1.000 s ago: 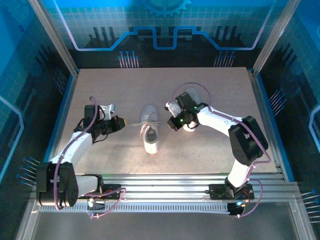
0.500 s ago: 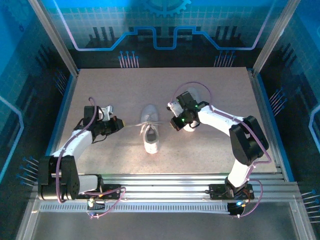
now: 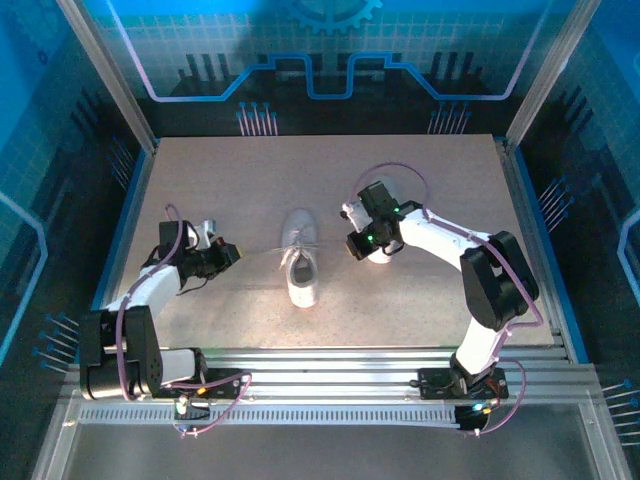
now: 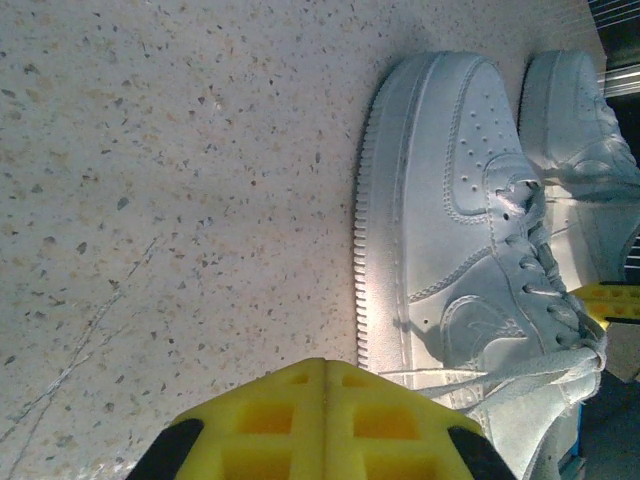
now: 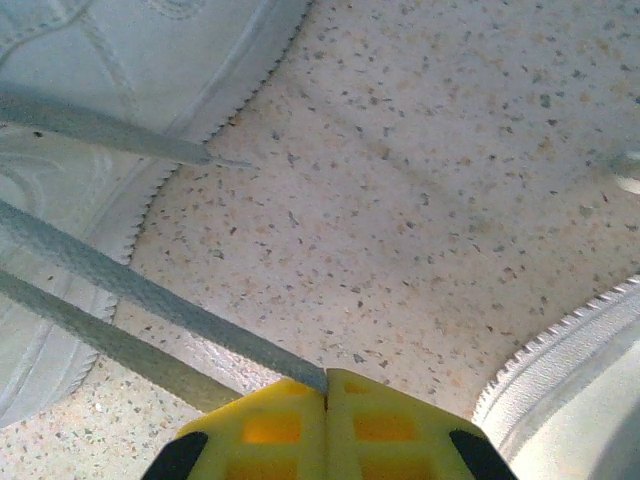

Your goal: Tie the shoes

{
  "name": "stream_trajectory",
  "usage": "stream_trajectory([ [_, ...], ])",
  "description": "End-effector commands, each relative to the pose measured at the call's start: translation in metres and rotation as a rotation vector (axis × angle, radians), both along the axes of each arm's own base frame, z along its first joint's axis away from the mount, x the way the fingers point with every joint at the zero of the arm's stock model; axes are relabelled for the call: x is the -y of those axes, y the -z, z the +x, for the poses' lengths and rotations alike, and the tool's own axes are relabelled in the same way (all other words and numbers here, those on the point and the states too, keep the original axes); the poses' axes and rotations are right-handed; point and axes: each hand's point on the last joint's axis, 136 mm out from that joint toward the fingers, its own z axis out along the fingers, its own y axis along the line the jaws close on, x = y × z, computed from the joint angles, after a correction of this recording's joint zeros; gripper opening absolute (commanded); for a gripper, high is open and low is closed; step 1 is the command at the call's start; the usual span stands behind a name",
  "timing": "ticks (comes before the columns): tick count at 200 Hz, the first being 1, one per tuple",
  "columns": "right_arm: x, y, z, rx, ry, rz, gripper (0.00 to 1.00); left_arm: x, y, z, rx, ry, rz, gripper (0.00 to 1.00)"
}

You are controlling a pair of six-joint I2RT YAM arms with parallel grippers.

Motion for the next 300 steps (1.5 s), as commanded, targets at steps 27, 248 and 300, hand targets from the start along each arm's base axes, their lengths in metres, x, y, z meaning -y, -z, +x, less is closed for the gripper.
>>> stream_trajectory([
  [27, 0.033, -0.018, -0.005, 0.029, 0.059, -0.128, 0.00, 0.000, 0.005, 0.000, -0.003, -0.004, -0.039, 0.00],
  [248, 0.009, -0.082, 0.006, 0.082, -0.066, 0.022, 0.54, -0.012, -0.042, 0.007, 0.100, 0.005, 0.038, 0.39],
  [300, -0.015, -0.083, 0.001, 0.077, -0.076, 0.093, 0.53, 0.027, -0.055, 0.009, 0.135, 0.175, 0.126, 0.40],
])
